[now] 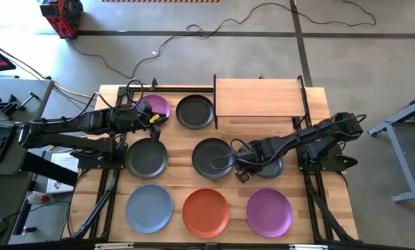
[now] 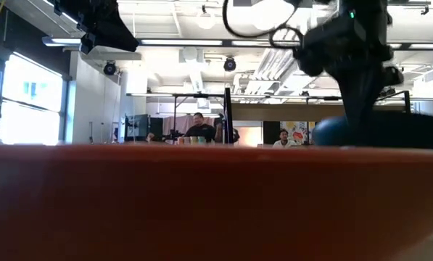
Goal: Place and stack plates onto a shelf
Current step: Put the black plate on the shelf
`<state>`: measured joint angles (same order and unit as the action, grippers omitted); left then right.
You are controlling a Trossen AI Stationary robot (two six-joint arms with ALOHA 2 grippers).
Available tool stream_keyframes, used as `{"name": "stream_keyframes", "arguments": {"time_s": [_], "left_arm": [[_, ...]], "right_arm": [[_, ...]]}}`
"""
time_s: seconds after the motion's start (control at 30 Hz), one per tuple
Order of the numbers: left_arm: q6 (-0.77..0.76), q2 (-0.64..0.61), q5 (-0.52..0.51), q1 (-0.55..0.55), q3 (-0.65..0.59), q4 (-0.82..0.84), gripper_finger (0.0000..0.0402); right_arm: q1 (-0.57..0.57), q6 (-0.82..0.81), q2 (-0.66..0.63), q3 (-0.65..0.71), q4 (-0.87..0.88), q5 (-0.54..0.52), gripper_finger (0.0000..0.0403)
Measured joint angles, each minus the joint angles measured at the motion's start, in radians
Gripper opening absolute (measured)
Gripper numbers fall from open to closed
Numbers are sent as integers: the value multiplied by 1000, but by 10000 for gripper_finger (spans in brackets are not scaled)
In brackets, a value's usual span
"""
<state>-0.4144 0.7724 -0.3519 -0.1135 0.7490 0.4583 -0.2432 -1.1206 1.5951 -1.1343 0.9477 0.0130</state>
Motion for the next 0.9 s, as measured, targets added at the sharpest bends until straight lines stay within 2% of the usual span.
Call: {"name": "stream_keyframes", "arguments": {"time_s": [0.17, 0.47, 0.77, 0.9], "left_arm": [[27, 0, -2, 0, 0, 0, 65], [32, 0, -12, 0, 0, 0, 65], [33, 0, -32, 0, 0, 0, 65], [33, 0, -50, 0, 0, 0, 65]], "right_arm": [[0, 3, 0, -135, 160, -11, 1], [0, 23, 0, -375, 371, -94, 0], [1, 30, -2, -627, 627, -233, 0], [16, 192, -8, -684, 622, -338, 0]]}}
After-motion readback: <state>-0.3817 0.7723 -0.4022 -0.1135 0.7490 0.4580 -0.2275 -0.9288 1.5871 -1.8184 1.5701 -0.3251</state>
